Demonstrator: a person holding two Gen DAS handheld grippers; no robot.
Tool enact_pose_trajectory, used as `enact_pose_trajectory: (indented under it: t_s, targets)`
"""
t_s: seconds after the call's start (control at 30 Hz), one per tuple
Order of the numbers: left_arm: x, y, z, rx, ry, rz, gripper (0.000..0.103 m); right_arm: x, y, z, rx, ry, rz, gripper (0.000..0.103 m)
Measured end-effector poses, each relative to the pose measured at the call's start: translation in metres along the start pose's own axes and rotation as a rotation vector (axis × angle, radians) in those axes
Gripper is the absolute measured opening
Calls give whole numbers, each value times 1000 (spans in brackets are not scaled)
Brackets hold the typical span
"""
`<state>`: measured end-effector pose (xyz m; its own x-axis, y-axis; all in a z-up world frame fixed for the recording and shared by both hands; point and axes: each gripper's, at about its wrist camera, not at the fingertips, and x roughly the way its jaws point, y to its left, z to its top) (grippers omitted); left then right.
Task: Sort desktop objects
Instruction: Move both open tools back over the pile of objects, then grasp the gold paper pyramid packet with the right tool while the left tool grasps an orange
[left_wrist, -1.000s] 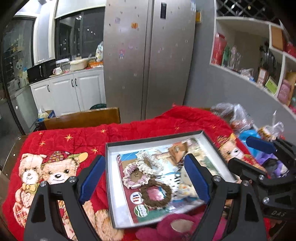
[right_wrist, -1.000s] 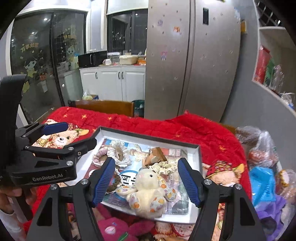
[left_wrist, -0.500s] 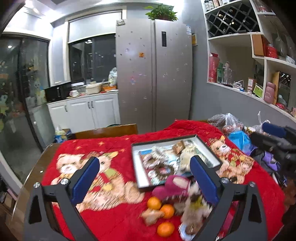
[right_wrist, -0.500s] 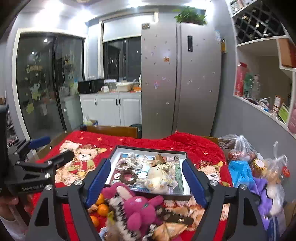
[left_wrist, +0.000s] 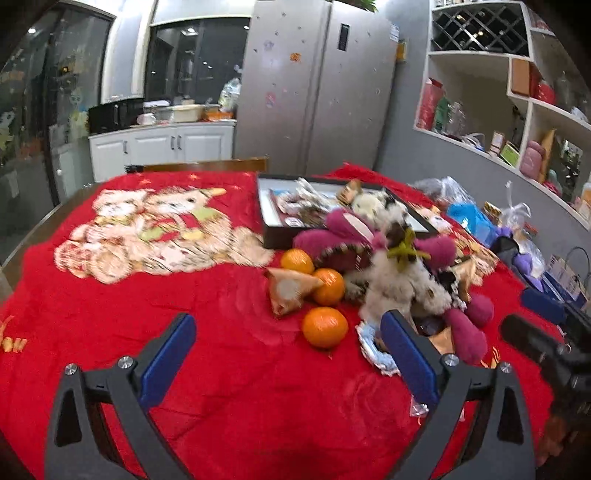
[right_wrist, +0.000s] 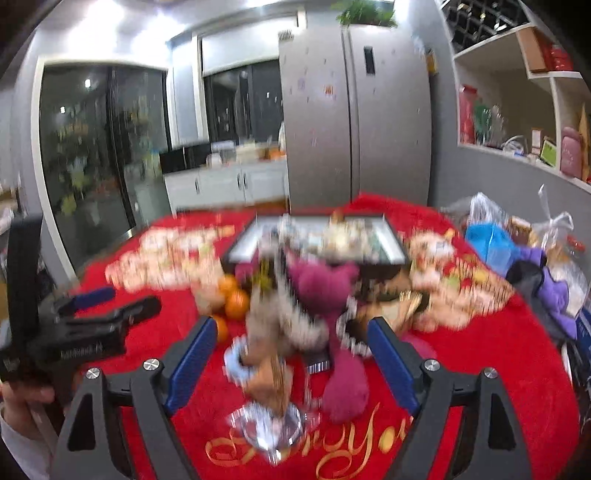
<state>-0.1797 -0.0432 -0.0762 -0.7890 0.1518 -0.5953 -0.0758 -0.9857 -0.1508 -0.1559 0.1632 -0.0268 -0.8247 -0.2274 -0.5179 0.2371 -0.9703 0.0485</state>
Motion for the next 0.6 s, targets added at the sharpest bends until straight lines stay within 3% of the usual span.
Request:
enact_pose_trajectory:
  t_s: [0.13, 0.6]
  targets:
    - [8, -7, -3, 31, 22, 12, 101, 9, 7, -13, -1, 48, 49, 86]
    - [28, -11, -6, 49, 92, 7, 101, 28, 13, -23, 12, 121, 93, 86]
